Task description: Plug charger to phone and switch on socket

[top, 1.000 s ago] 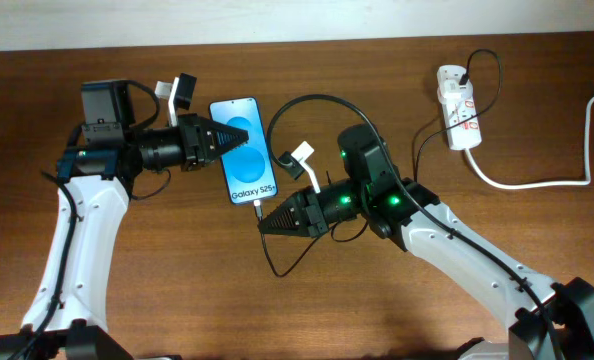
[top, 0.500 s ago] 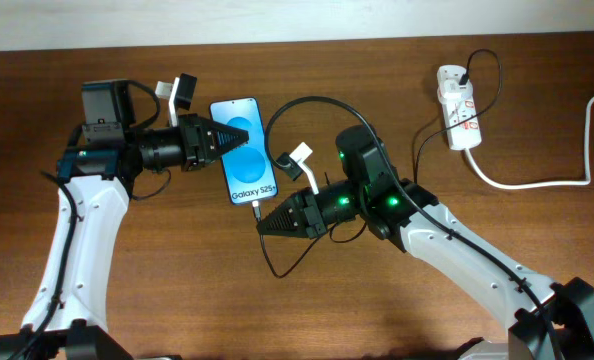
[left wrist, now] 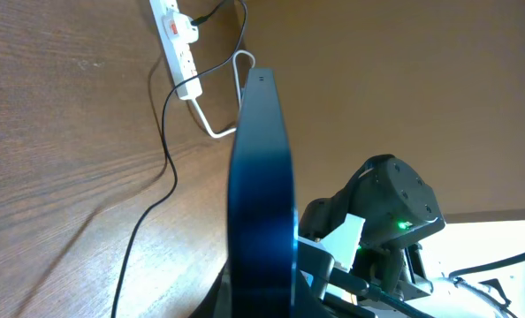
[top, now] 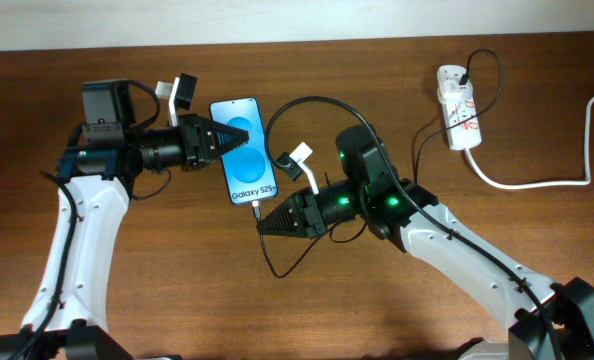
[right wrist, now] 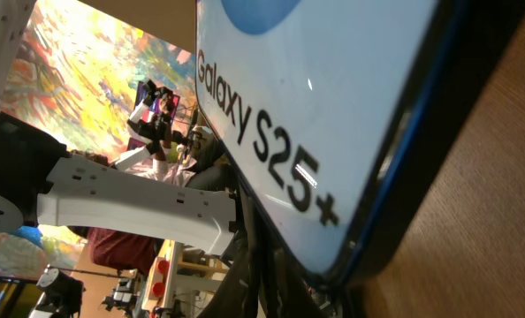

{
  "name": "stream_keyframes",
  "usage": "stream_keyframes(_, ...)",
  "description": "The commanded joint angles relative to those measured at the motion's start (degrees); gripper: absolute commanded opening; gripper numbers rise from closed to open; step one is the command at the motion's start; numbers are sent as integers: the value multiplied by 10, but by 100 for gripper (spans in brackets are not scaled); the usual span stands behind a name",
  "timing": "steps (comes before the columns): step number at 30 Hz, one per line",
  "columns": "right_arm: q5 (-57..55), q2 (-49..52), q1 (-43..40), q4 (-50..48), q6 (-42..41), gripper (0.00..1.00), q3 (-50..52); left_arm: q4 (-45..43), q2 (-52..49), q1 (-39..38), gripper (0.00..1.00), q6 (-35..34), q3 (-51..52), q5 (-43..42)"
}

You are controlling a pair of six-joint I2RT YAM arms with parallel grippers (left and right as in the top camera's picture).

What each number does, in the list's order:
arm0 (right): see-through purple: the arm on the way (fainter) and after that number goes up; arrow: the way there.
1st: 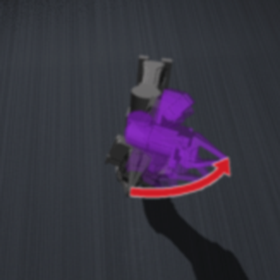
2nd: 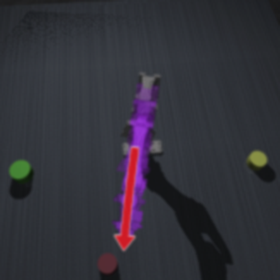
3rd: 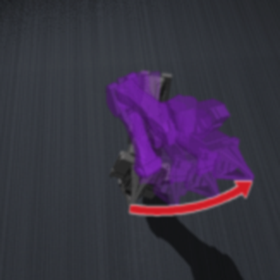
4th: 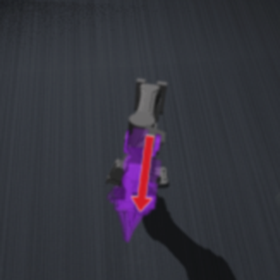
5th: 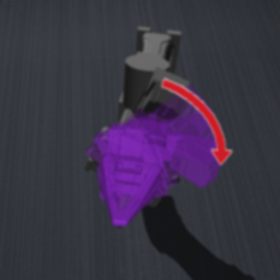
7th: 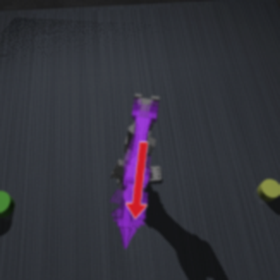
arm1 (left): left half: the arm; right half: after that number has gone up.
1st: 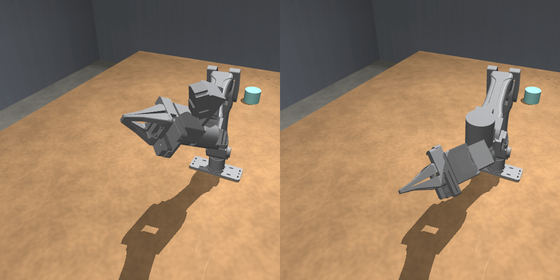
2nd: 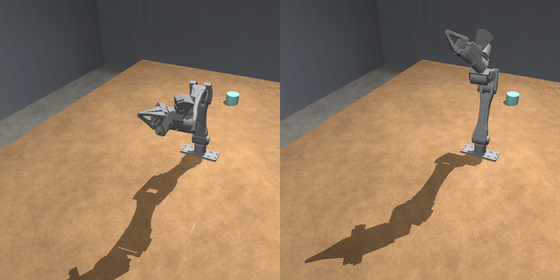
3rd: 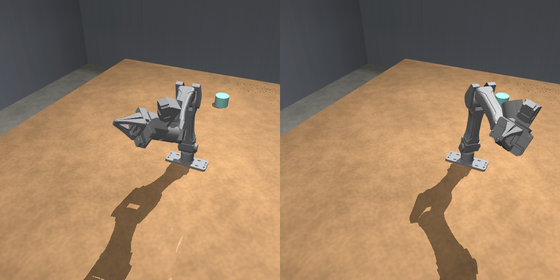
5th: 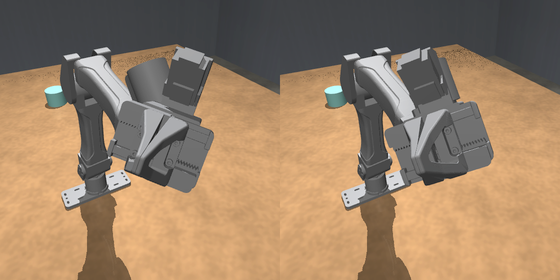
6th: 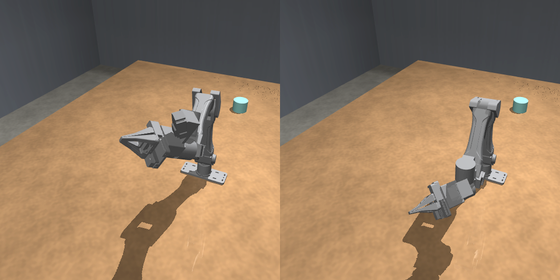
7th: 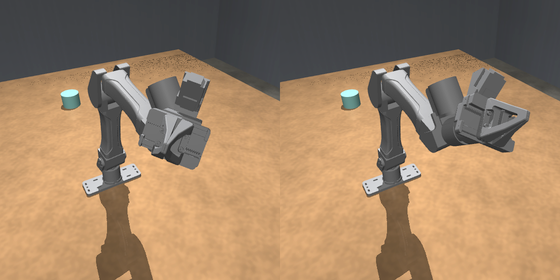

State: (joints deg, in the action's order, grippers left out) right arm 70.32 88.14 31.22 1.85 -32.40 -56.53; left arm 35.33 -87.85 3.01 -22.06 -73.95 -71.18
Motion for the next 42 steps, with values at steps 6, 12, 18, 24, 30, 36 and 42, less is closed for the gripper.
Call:
stream_keyframes(6, -5, 4, 2, -2, 4, 4, -3, -1, 7, -2, 0, 11, -15, -24)
stream_keyframes(12, -5, 4, 2, -2, 4, 4, -3, -1, 7, -2, 0, 11, -15, -23)
stream_keyframes(18, -5, 4, 2, -6, 4, 4, -3, -1, 7, -2, 0, 11, -15, -23)
stream_keyframes(24, -4, 4, 2, -6, 4, 4, -3, -1, 7, -2, 0, 11, -15, -23)
stream_keyframes(30, -5, 4, 2, -6, 4, 4, -3, -1, 7, -2, 0, 12, -15, -24)
stream_keyframes(36, -4, 3, 2, -7, 4, 4, -3, 5, 7, -2, 0, 26, -15, -26)
stream_keyframes(42, -5, 4, 2, -8, 4, 4, -3, 7, 7, -2, 0, 26, -15, -26)
